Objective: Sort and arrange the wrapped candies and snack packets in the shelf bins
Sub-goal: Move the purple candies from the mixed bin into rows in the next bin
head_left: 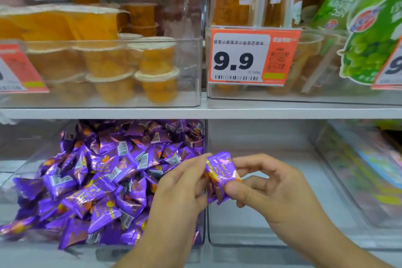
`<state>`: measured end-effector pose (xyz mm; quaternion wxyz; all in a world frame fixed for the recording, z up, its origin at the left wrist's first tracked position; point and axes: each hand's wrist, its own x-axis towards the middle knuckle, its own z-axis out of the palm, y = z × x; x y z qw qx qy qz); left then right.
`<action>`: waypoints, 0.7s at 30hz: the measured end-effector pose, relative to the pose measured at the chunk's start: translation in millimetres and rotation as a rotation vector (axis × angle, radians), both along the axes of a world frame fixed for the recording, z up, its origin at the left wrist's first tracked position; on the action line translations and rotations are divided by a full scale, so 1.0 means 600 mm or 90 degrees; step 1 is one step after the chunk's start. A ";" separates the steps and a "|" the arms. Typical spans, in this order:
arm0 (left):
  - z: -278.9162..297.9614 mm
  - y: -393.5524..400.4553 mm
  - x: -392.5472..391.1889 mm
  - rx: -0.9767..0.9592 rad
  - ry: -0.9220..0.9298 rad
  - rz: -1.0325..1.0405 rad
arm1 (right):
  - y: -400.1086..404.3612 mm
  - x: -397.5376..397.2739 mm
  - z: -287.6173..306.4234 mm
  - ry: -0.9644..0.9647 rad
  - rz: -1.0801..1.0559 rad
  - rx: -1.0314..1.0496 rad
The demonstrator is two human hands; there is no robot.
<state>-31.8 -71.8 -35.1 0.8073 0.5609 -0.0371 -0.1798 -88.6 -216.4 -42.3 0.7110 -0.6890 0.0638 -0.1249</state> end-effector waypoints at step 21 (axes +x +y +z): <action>-0.070 0.024 0.029 0.521 -0.485 0.008 | -0.056 0.052 -0.035 0.066 -0.105 -0.293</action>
